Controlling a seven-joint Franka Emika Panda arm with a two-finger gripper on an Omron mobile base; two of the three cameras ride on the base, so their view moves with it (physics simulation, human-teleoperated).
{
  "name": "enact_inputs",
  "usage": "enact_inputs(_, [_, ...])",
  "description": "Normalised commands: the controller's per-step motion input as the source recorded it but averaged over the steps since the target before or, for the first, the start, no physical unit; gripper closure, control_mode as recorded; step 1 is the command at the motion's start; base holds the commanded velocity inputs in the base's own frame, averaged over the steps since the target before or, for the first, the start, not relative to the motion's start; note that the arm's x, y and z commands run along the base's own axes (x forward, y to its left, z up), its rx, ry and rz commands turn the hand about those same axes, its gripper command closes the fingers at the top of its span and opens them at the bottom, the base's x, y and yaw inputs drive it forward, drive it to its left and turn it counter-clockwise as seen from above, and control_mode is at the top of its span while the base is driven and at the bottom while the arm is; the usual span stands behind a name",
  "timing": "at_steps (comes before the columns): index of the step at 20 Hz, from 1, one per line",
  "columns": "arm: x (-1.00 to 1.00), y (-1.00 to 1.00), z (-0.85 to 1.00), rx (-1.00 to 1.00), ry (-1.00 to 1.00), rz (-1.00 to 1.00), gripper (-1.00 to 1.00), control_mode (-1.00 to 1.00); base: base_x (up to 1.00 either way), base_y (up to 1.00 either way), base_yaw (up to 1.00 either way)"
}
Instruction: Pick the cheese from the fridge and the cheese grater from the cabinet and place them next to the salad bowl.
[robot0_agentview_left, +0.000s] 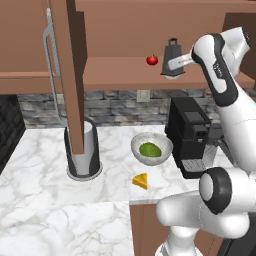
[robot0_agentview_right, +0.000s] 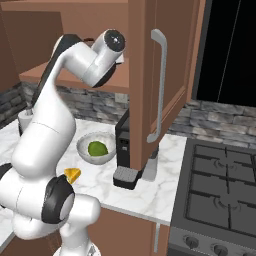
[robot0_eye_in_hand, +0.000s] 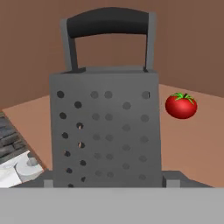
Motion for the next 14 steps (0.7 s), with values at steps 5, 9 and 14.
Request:
enact_inputs(5, [-0.61,0.03,0.0,0.04,0.0,-0.02,1.0,-1.0,0.0,0.0,0.0])
enact_inputs(9, [-0.65,0.01,0.0,0.06,0.0,-0.01,1.0,-1.0,0.0,0.0,0.0])
enact_inputs(14, [-0.61,0.03,-0.01,0.04,0.0,-0.01,1.0,-1.0,0.0,0.0,0.0])
